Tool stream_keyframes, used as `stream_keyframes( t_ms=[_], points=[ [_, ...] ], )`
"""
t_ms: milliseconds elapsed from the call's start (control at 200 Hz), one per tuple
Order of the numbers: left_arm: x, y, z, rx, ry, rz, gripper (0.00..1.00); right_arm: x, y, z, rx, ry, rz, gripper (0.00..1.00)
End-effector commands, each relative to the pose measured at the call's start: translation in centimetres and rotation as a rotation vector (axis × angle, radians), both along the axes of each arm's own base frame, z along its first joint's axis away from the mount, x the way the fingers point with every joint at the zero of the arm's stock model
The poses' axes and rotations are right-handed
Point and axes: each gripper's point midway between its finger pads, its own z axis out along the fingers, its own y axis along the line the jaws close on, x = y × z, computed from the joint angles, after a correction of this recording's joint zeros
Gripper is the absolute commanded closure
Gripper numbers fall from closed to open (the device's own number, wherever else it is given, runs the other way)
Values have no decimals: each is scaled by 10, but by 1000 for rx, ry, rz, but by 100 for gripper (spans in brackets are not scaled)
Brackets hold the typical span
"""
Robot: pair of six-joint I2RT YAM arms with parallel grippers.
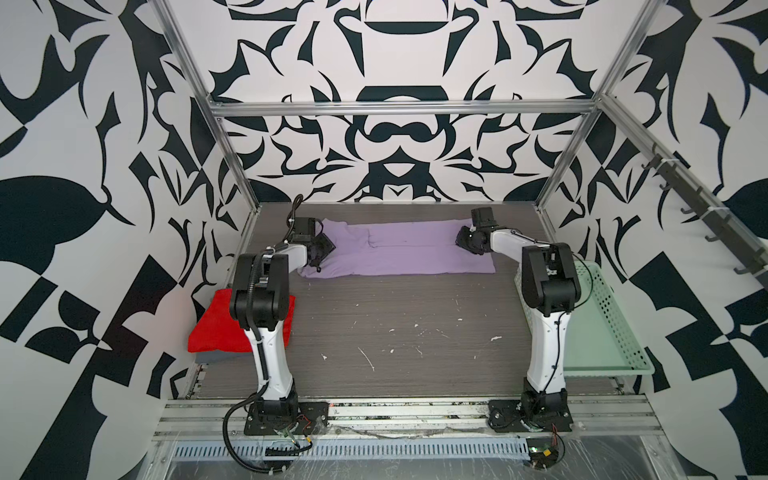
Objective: Fold and stack the t-shirts
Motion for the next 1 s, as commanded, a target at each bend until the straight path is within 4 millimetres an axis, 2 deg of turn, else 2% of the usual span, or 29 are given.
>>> stream_keyframes(
  t_ms=[0, 125, 275, 340, 425, 500, 570, 670, 735, 855, 995],
  points=[
    [-9, 13, -51, 11, 187, -16, 48, -71, 6, -41, 0, 207, -16, 62],
    [32, -5, -39, -58, 119, -89, 48, -139, 29, -46, 14, 295, -5, 63],
    [77, -46, -23, -192, -3, -212, 48, -225, 60, -51, 28, 370, 7, 62],
    [92, -68, -15, -237, -42, -272, 48, -251, 66, -49, 33, 384, 4, 62],
    [109, -101, 3, -292, -116, -354, 48, -270, 71, -34, 23, 368, 23, 62],
    [120, -124, 23, -317, -183, -413, 48, -273, 72, -11, -15, 323, 67, 61],
    [127, -134, 44, -345, -246, -435, 48, -266, 73, 16, -35, 261, 117, 61],
    [130, -128, 74, -374, -333, -406, 47, -249, 78, 54, -60, 150, 183, 59],
    [127, -117, 85, -349, -351, -347, 46, -236, 80, 75, -84, 78, 210, 58],
    [112, -101, 95, -283, -338, -282, 46, -209, 84, 86, -155, -1, 245, 56],
    [82, -90, 77, -218, -230, -208, 46, -174, 96, 73, -242, -13, 302, 56]
  ],
)
